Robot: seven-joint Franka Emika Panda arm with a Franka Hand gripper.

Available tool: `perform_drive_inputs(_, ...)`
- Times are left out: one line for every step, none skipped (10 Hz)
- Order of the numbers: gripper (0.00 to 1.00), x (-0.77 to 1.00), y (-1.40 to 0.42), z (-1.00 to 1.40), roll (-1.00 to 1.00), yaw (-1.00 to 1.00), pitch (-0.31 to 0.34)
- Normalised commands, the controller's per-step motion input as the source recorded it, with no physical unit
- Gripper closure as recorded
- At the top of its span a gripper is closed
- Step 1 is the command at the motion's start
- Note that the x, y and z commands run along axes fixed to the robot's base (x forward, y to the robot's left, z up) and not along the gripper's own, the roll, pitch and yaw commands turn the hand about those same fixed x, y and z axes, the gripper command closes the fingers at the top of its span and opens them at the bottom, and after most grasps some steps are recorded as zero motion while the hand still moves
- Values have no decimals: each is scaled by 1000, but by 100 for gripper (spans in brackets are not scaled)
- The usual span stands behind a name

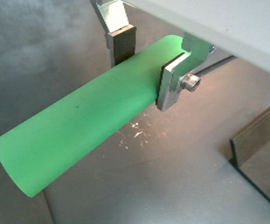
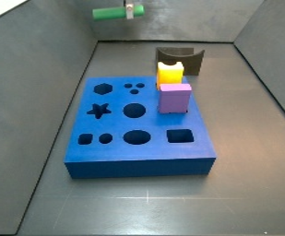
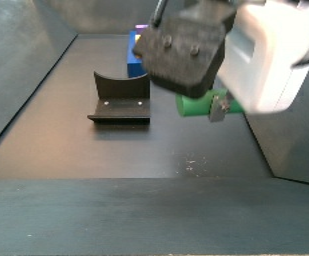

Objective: Pick up the oval object. Move up. Place the oval object on the fixture. Regrasp the oval object. Move to above the board. Insert the oval object.
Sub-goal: Place the oval object on the fixture.

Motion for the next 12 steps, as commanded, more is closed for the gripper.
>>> perform_drive_inputs(100,-33,-16,983,110,22,110)
perform_drive_inputs(100,-32,-11,865,103,23,108)
perform_drive_inputs(100,-23,-11,702,92,21,102)
perform_drive_inputs(100,-18,-3,571,85,20,101)
perform_drive_inputs(100,-9,-2,392,74,22,105)
perform_drive_inputs(100,-6,0,301,69,19,111)
perform_drive_inputs(100,828,-1000,-385,38,1000,-36)
perform_drive_inputs(100,836,-1000,-429,39,1000,-35)
perform_drive_inputs(100,882,-1000,-434,41,1000,-40)
perform_drive_inputs(100,959,-1000,-404,39,1000,-41)
perform_drive_inputs(100,1000,-965,-376,39,1000,-38)
perform_drive_inputs(100,1000,-834,-332,43,1000,-38)
